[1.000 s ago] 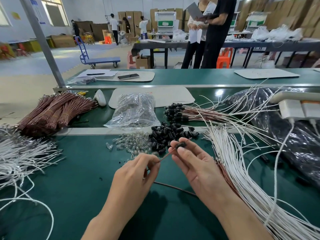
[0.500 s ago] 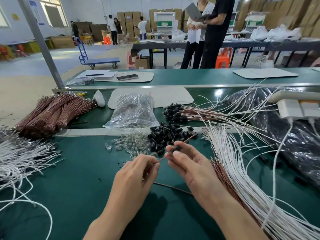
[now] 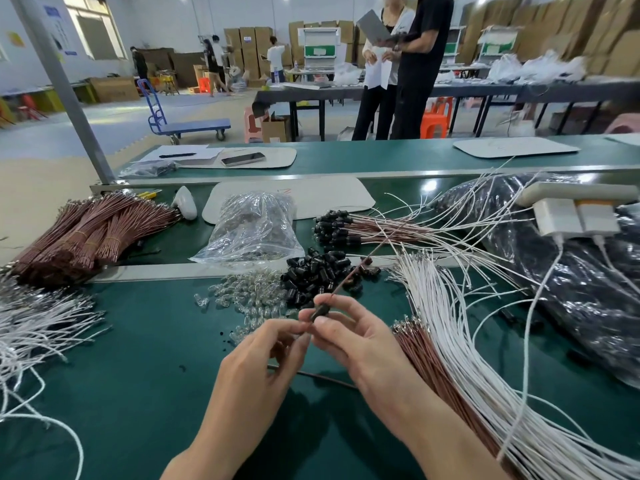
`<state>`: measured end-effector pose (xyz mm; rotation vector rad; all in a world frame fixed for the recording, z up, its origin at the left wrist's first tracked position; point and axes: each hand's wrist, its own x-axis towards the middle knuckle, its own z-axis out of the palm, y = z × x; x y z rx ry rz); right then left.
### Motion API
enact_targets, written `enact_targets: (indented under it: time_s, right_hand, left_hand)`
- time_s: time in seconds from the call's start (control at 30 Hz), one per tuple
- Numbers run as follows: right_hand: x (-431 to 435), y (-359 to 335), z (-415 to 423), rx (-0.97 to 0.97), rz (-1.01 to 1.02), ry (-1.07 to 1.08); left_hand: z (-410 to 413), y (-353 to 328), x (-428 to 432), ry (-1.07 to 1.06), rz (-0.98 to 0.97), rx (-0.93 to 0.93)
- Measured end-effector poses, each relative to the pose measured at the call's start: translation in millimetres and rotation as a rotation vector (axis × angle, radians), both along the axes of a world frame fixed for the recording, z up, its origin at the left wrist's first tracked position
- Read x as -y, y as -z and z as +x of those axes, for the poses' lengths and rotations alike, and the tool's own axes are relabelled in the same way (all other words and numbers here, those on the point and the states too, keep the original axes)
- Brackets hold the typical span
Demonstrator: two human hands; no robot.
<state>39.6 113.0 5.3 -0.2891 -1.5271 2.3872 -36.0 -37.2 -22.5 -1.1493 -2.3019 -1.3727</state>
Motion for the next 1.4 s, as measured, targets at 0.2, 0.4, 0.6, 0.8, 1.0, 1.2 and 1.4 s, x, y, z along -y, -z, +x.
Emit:
enact_targets:
  time_s: [0.2, 0.4, 0.6, 0.8, 1.0, 1.2, 1.4]
  right_hand:
    - [-61, -21, 18, -0.208, -0.347, 0.453]
    - [-83, -16, 22, -0.141, -0.514, 0.687]
    - [-93, -8, 27, -0.108, -0.636, 0.592]
    - [-99, -5, 27, -0.083, -0.621, 0.545]
    - [-96, -4, 29, -0.053, -0.523, 0.523]
    - [-86, -7, 30, -0.065, -0.397, 0.458]
    - [-69, -19, 27, -0.119, -0.493, 0.200]
  left_hand:
    - [0, -32, -44, 0.034, 0.002, 0.141]
    - [-39, -64, -162, 0.051, -0.276, 0.289]
    - [-64, -60, -227, -0.041, -0.419, 0.643]
    - [-63, -69, -244, 0.035, -0.336, 0.755]
    - [-51, -100, -240, 0.070, -0.124, 0.626]
    - [-57, -203, -177, 0.038, 0.513, 0.352]
    - [-37, -173, -61, 0.063, 0.770, 0.568]
